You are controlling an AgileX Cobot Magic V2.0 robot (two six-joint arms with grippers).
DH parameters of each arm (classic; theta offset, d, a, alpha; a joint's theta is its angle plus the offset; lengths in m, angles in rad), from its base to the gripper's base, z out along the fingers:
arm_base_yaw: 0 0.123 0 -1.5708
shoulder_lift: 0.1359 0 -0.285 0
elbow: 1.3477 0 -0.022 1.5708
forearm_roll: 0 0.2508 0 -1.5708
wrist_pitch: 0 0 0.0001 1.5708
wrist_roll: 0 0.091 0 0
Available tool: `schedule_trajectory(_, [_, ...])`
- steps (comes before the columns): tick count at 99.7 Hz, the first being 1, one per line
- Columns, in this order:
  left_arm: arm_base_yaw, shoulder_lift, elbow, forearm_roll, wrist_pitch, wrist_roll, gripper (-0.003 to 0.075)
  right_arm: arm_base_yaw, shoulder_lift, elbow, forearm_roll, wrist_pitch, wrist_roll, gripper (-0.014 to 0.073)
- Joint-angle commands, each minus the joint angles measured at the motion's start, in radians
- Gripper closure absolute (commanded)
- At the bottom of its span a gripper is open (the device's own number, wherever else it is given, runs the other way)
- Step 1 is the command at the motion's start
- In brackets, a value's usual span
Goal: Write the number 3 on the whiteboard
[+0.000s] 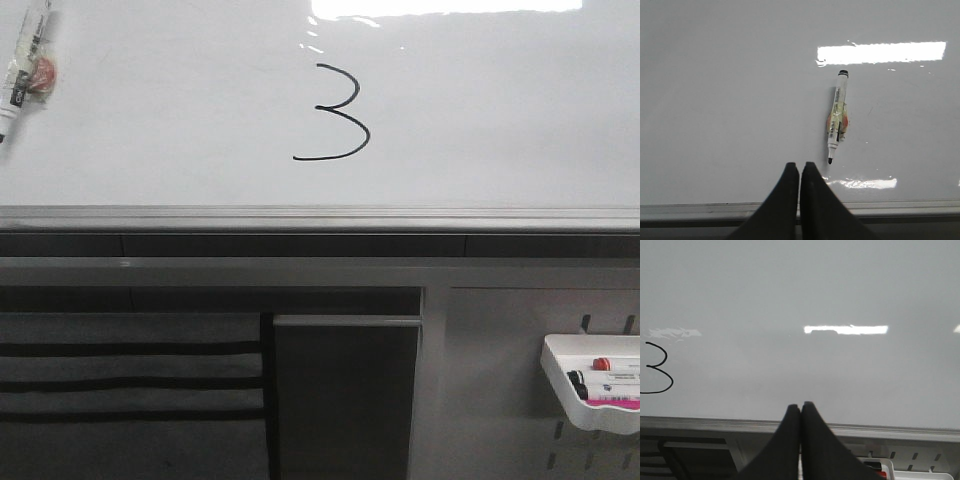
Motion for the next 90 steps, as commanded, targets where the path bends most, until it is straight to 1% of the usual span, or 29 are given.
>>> schedule_trajectory(1, [-0.010, -0.028, 0.007, 0.003, -0.075, -0.014, 0.0741, -0.008, 0.012, -0.027, 0.002, -0.080, -0.002, 0.0662])
schedule_trajectory(58, [-0.010, -0.028, 0.007, 0.003, -0.075, -0.014, 0.0741, -0.008, 0.012, -0.027, 0.002, -0.080, -0.002, 0.0662])
schedule_trajectory(62, [-0.010, -0.028, 0.007, 0.003, -0.075, -0.014, 0.0741, -0.006, 0.002, -0.015, 0.002, -0.096, -0.002, 0.0662])
schedule_trajectory(74, [-0.010, -0.028, 0.007, 0.003, -0.075, -0.014, 0.0741, -0.006, -0.052, 0.080, 0.002, -0.194, -0.002, 0.0662])
schedule_trajectory(90, [-0.010, -0.028, 0.007, 0.003, -0.075, -0.014, 0.0741, -0.006, -0.165, 0.315, 0.009, -0.379, -0.002, 0.0662])
